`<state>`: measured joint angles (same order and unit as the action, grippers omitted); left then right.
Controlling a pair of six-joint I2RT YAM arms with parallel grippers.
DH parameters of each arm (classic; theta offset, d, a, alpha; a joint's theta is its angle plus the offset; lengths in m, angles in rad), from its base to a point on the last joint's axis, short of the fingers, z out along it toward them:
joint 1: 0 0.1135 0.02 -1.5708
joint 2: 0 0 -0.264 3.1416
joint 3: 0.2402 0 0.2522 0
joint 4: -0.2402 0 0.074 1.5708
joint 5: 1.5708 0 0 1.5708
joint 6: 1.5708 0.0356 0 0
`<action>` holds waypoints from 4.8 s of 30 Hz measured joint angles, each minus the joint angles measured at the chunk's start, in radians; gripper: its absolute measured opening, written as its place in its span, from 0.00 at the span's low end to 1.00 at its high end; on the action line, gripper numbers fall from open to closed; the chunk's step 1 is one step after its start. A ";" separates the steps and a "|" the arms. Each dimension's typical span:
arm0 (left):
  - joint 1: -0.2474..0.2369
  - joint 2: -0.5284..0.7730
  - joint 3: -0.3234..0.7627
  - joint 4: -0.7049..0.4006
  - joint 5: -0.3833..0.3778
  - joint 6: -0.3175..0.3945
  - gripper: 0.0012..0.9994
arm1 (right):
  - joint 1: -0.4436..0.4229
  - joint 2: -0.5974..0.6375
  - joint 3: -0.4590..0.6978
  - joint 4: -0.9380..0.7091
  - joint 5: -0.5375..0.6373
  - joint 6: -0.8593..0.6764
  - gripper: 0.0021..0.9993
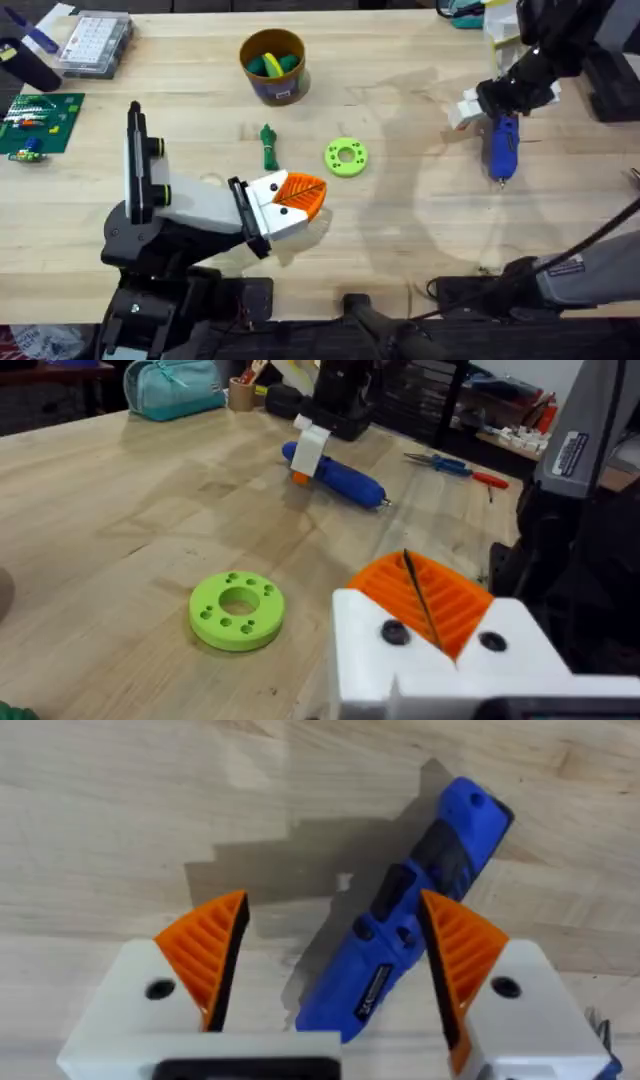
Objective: Pick up the gripper from the table and insert it into the empty holder that is missing its gripper. Then pick up a screw, insert it into the mounting hole, and use the screwdriver to tighten it. Finally, clean up the table by picking up the vegetable and placing it into the bucket.
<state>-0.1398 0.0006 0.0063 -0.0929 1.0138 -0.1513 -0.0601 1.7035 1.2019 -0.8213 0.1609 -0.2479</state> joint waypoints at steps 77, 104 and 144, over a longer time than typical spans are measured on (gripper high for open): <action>0.000 0.000 0.000 0.000 0.000 -0.003 0.01 | -0.213 0.033 -0.130 0.286 -0.110 0.271 0.02; 0.000 0.000 0.000 0.000 0.000 -0.003 0.01 | -0.148 -0.265 0.055 0.053 -0.210 0.254 0.02; 0.000 0.000 0.000 -0.001 0.004 -0.003 0.01 | 0.242 -0.507 0.552 0.002 -0.537 0.202 0.02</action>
<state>-0.1398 0.0006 0.0063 -0.0937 1.0179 -0.1543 0.1817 1.1960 1.7535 -0.8194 -0.3760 -0.0462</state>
